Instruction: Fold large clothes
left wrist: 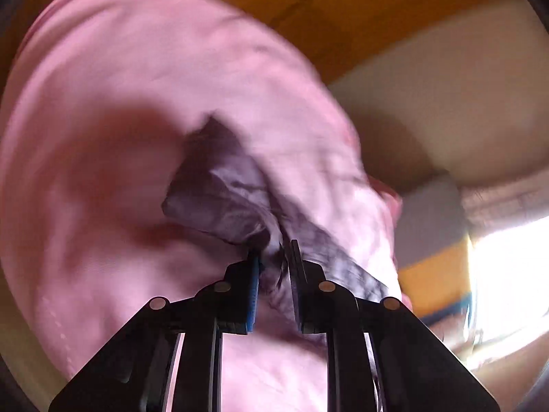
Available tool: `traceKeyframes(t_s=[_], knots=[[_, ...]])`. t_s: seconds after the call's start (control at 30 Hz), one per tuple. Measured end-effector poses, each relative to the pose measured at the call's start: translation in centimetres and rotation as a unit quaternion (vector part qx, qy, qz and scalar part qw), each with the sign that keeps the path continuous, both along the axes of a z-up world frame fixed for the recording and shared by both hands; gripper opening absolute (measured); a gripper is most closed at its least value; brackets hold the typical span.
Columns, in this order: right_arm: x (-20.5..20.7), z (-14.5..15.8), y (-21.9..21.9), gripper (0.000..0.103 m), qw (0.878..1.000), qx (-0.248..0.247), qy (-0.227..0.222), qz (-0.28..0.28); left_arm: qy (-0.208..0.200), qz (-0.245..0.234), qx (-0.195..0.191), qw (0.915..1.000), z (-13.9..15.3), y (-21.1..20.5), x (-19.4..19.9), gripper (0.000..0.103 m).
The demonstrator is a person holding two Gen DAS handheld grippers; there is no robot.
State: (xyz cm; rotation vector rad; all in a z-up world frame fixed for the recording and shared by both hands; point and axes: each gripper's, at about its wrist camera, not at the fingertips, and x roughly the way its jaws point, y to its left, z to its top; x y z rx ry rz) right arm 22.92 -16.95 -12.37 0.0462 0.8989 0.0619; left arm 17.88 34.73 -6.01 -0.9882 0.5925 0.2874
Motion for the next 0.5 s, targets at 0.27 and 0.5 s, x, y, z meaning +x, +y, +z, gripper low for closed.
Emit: traceKeyframes(t_s=[0.27, 0.5], knots=[[-0.3, -0.1, -0.3, 0.101, 1.0, 0.016, -0.008, -0.003, -0.094, -0.191, 0.065, 0.9749, 6.9, -13.0, 1.6, 0.007], [-0.5, -0.3, -1.3, 0.101, 0.999, 0.051, -0.013, -0.002, -0.116, -0.388, 0.109, 0.908, 8.3, -28.6, 3.8, 0.007]])
